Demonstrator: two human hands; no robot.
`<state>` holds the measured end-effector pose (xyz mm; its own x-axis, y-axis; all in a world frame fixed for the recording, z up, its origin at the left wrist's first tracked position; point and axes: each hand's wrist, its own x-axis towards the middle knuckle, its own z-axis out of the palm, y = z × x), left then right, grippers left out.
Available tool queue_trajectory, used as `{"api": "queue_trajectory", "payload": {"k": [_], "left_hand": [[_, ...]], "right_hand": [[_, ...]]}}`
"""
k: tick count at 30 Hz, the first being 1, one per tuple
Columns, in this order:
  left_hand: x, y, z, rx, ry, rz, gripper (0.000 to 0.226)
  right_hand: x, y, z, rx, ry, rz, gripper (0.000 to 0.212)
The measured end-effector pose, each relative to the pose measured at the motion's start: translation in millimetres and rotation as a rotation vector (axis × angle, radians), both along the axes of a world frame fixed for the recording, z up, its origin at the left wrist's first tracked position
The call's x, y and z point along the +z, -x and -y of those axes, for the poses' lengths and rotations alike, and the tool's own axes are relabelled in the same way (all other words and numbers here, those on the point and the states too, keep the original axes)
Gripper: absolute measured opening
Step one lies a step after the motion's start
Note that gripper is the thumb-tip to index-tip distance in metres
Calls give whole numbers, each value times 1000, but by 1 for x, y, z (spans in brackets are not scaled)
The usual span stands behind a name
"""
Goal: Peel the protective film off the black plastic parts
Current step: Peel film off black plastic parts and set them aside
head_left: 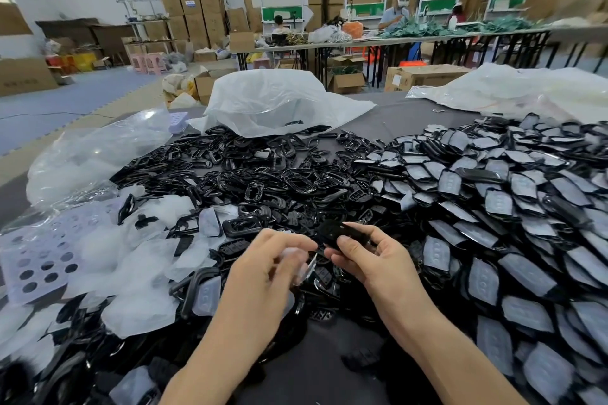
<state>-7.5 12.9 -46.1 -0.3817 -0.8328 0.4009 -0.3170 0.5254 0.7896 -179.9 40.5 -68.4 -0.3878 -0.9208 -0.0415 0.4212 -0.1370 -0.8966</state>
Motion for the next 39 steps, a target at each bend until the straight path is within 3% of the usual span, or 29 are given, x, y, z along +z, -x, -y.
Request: {"api": "queue_trajectory", "payload": {"k": [8,13,20,27,31,36,39], "left_hand": [[3,-1,5,8,-262,-235,22],[0,1,4,-33,-160,-79,30],[-3,5,4,17,-142,-187,28],[-7,3,4,77,-56,-139,28],[-9,4,7,73,-170,-260,29],[-7,6,5,-48,-295,-348,12],[-6,5,5,-95,-310,-323,15]], "right_hand": [[1,-1,0,-13,2,-20,16],[1,-2,-1,11,-5,-23,14],[8,-10,-8,185,-14,-100,14],[13,-17,-13,269,55,-153,12],[13,-20,-13,263,88,-159,28],[10,-18,-12,143,92,-224,24],[12,-16,-12,134,94,-214,27]]}}
